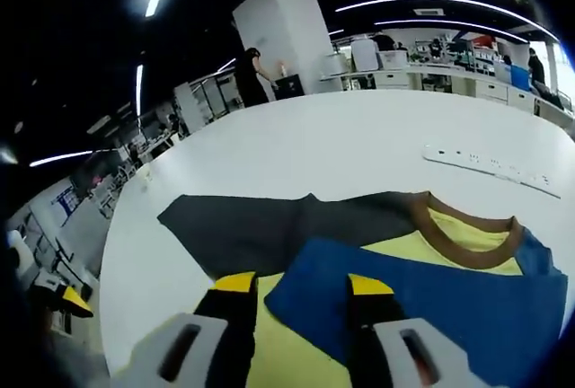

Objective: Fold the garment on the visible template until the final outline fits inside the template.

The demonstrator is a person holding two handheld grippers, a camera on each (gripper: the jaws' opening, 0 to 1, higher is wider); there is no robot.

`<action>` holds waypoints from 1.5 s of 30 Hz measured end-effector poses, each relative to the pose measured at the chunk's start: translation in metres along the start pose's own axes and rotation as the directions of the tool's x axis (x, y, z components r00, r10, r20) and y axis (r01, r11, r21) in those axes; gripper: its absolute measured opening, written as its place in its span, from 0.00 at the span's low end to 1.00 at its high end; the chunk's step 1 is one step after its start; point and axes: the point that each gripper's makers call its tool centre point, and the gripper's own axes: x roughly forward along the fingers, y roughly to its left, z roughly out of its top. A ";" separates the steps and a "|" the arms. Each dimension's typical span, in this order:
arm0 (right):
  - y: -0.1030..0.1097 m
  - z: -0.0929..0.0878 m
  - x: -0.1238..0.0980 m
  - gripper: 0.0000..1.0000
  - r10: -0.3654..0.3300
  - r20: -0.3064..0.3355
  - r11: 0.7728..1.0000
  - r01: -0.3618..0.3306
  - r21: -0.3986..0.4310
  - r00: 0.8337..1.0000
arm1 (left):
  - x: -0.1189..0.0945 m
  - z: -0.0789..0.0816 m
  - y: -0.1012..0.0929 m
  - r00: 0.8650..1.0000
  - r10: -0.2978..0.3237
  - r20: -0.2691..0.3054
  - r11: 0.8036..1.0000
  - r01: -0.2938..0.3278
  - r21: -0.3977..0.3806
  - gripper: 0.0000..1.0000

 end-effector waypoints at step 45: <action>-0.114 -0.014 -0.084 0.76 -0.158 -0.040 0.987 0.158 0.009 0.987 | 0.001 -0.004 -0.002 1.000 -0.010 -0.016 1.000 0.010 -0.008 0.68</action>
